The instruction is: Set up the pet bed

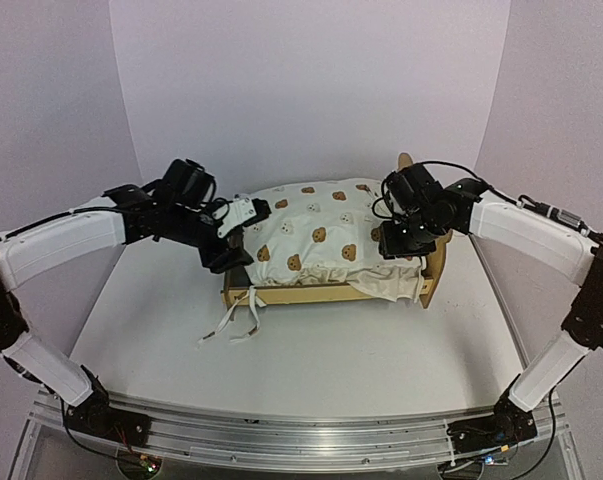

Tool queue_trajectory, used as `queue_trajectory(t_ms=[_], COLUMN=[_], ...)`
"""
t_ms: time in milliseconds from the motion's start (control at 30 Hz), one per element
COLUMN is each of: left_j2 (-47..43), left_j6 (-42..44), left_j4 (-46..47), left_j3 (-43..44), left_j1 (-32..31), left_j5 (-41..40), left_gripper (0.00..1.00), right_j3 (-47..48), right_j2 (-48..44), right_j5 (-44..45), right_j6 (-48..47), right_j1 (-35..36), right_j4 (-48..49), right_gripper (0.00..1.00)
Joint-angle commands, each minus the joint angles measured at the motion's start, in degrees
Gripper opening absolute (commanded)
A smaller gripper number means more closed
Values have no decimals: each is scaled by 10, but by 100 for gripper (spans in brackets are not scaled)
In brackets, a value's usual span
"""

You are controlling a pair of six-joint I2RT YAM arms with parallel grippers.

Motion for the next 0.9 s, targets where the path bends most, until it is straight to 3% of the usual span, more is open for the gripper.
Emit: queue_trajectory(t_ms=[0,200,433,533,600,633,733,800,867], left_j2=[119,237,282,285,286,285,271,259,244], left_j6=[-41,-62,-57,-47,-41,-37,-25,-18,-15], left_j4=[-12,5,18,35,37,37,36,37,24], left_j3=[77,153,120,103,98,97,88,81,84], left_j1=[-34,-35,-37,-37,-37,-36,-34,-30,-24], left_j5=[-28,-61,-65,-86,-95,-99,-109,-110,-110], left_gripper=[73,74,70,64,54,44,15,1,0], right_j3=[12,67,63,86,94,94,83,82,90], right_j2=[46,118,162,199,213,216,210,206,195], right_j5=[11,-80,-107,-101,-98,-95,-78,-75,-79], right_j6=[17,22,64,58,58,57,52,39,25], right_j1=[-32,-37,-25,-25,-25,-25,-26,-27,-28], right_j4=[-44,-39,10,10,10,10,9,7,-2], right_gripper=[48,50,50,49,47,44,24,12,2])
